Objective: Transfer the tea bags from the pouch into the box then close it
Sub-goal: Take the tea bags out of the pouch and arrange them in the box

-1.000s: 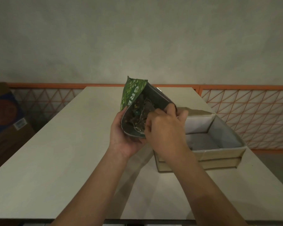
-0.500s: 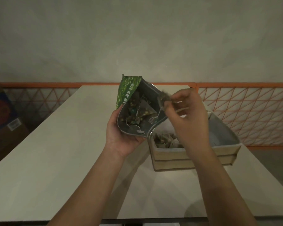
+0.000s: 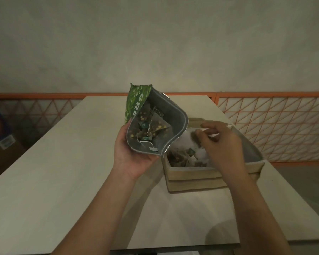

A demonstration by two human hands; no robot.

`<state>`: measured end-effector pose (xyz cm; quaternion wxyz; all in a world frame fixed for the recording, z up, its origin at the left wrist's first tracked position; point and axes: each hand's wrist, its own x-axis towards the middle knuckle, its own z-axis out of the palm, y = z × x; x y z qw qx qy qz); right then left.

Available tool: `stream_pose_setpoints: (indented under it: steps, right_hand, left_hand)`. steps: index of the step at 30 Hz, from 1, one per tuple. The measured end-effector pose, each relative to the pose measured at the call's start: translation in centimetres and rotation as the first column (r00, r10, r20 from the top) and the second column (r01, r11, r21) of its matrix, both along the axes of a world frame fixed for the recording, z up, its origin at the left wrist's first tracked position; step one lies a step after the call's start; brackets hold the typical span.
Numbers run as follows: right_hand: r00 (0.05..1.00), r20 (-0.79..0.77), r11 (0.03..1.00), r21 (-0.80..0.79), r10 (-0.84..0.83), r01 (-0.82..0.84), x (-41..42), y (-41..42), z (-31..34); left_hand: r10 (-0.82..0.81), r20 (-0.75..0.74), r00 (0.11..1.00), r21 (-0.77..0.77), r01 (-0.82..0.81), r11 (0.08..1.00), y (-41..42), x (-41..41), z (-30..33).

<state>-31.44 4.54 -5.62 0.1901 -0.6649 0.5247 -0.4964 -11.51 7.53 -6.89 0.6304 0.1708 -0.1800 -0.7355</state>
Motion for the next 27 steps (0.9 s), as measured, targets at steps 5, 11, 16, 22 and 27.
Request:
stream_pose_setpoints:
  steps: [5, 11, 16, 22, 27]
  right_hand:
    - [0.999, 0.051, 0.976, -0.218, -0.018, 0.028, 1.5, 1.2, 0.7]
    - [0.982, -0.185, 0.883, -0.457, 0.026, -0.109, 5.0, 2.1, 1.9]
    - [0.855, -0.518, 0.925, -0.307, 0.035, -0.224, 8.4, 1.5, 2.3]
    - [0.759, -0.649, 0.991, -0.06, 0.051, -0.118, 10.0, 0.5, 3.4]
    - [0.745, -0.667, 0.993, -0.08, 0.015, -0.091, 10.4, -0.2, 3.1]
  left_hand:
    - [-0.002, 0.01, 1.0, -0.005, 0.003, 1.0, 0.1, 0.1, 0.1]
    - [0.058, 0.082, 0.995, 0.061, -0.063, 0.996, -0.3, 0.2, 0.1]
    - [0.123, 0.095, 0.988, 0.044, -0.128, 0.991, 0.0, 0.0, 0.2]
    - [0.153, 0.103, 0.983, 0.029, -0.157, 0.987, 0.0, 0.0, 0.0]
    - [0.173, 0.091, 0.981, 0.026, -0.176, 0.984, -0.1, -0.1, 0.0]
